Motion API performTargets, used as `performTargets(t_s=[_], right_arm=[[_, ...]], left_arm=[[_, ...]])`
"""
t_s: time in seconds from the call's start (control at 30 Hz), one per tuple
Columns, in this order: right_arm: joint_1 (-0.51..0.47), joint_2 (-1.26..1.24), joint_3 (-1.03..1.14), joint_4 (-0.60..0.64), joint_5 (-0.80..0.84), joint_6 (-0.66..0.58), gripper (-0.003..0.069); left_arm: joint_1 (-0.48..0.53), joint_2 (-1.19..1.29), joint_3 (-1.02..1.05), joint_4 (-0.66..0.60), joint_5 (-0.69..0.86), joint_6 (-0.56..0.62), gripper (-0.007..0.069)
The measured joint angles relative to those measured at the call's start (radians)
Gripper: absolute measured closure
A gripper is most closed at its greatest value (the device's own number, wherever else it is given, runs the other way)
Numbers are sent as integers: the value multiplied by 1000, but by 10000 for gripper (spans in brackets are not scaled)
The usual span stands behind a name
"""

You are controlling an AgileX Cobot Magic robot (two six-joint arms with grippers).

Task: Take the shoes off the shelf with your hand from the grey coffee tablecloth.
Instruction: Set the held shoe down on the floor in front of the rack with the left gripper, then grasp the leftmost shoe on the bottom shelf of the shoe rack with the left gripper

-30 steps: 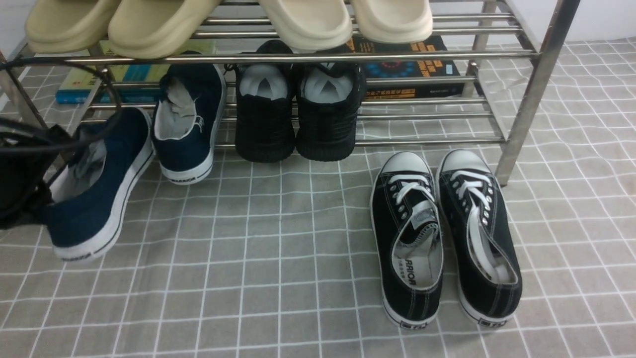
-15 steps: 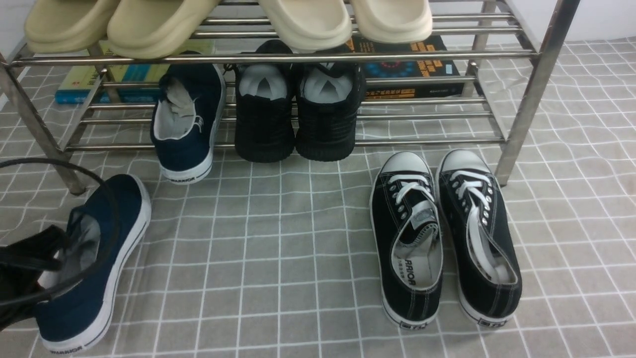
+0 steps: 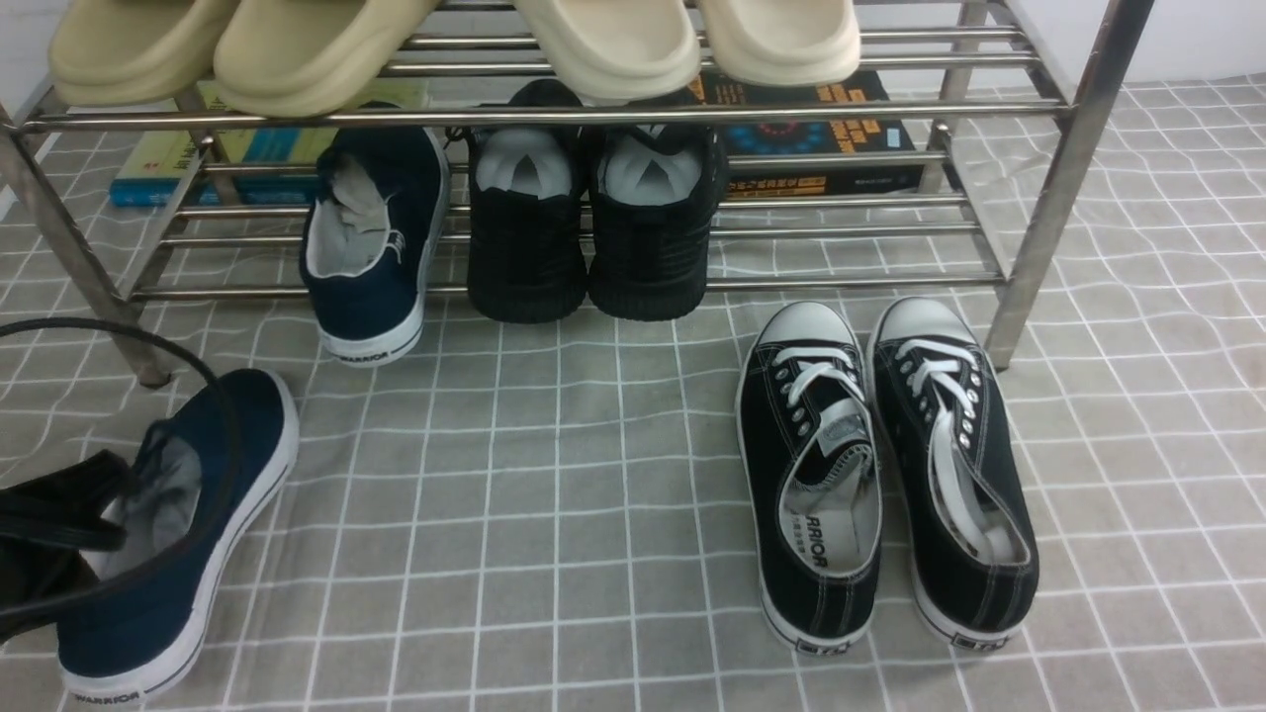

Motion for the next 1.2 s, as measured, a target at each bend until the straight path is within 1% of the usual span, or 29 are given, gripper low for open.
performTargets(t_s=[0.1, 0.13, 0.2, 0.27, 0.3, 0.37, 0.47, 0.6, 0.7, 0.77, 0.93, 1.2], right_arm=[[0, 0, 0, 0, 0, 0, 420], [0, 0, 0, 0, 0, 0, 420], [0, 0, 0, 0, 0, 0, 420], [0, 0, 0, 0, 0, 0, 420], [0, 0, 0, 0, 0, 0, 420], [0, 0, 0, 0, 0, 0, 420], [0, 0, 0, 0, 0, 0, 420], [0, 0, 0, 0, 0, 0, 420], [0, 0, 0, 0, 0, 0, 420], [0, 0, 0, 0, 0, 0, 420], [0, 0, 0, 0, 0, 0, 420], [0, 0, 0, 0, 0, 0, 420]], left_arm=[[0, 0, -81, 26, 36, -1, 324], [0, 0, -81, 26, 40, -1, 318], [0, 0, -188, 27, 89, -1, 249], [0, 0, -260, 20, 119, -1, 221], [0, 1, -276, 14, 124, -1, 218], [0, 21, -373, -24, 155, 1, 211], [-12, 55, -430, -61, 172, 9, 214], [-132, 198, -512, -90, 169, 10, 229], [-183, 260, -548, -91, 151, 10, 229], [-217, 338, -596, -94, 125, -12, 229], [-226, 472, -667, -94, 54, -76, 229], [-227, 589, -696, -98, -38, -90, 231]])
